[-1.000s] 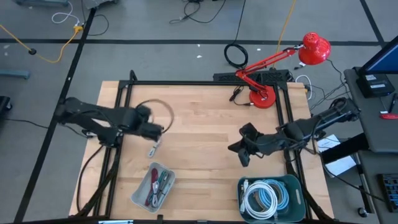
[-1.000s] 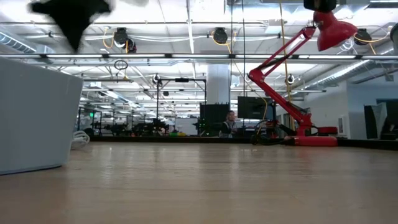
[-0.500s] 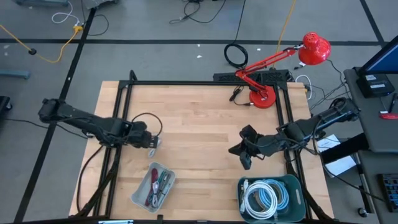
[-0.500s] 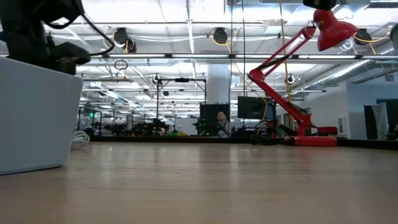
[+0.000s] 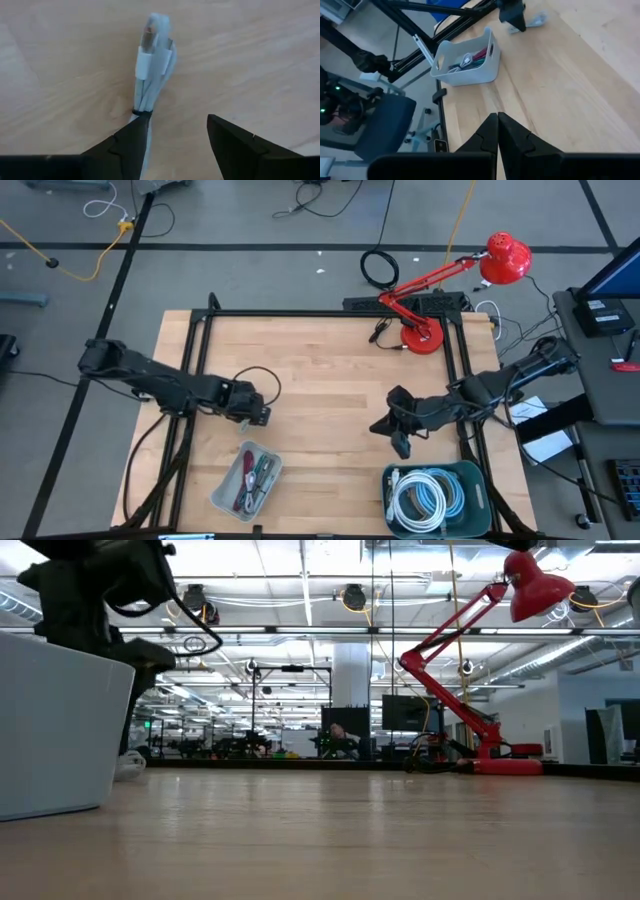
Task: Pick & Place USB Port
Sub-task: Put the white charger cable into the gray bin
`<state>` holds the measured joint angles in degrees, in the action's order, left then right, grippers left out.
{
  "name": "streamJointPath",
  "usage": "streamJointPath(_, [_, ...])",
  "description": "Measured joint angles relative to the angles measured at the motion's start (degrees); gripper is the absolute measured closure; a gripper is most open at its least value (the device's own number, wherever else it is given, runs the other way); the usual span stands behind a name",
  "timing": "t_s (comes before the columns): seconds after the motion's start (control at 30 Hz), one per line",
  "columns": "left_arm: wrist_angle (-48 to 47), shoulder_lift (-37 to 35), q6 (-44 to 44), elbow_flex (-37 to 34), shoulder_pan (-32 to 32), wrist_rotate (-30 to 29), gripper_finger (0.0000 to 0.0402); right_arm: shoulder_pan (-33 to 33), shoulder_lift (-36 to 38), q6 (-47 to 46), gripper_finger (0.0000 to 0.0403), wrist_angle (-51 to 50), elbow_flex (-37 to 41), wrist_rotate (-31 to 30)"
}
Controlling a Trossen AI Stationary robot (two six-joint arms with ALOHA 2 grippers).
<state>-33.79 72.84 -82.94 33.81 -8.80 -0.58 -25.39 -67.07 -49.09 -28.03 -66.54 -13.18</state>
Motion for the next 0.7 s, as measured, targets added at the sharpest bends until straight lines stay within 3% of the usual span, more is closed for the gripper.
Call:
streamJointPath(0.2, [1.7,6.0,-3.8,0.1,0.4,2.1,0.0203,-1.6,2.0,1.9,0.0403,-0.1,0.0,0.0])
streamJointPath(0.27, [1.1,7.1,-4.4,0.1,0.6,3.3,0.0242,-2.3,2.8,2.3,0.0403,-0.2,0.0,-0.1])
streamJointPath(0.4, [0.1,7.5,-3.3,1.6,0.6,2.4,0.0360,-3.4,3.9,3.1,0.0403,-0.9,0.0,-0.5])
streamJointPath(0.47, [2.7,6.6,0.0,3.8,0.3,1.8,0.0388,-3.9,4.0,3.3,0.0403,-1.4,0.0,-0.6])
streamJointPath(0.57, [8.3,5.0,5.3,9.3,1.3,-0.4,0.0370,-4.7,4.0,3.3,0.0403,-2.6,0.0,-1.1])
streamJointPath(0.7, [1.2,4.8,13.0,19.1,3.2,-1.5,0.0319,-5.9,4.1,3.4,0.0403,-3.1,0.0,-2.0])
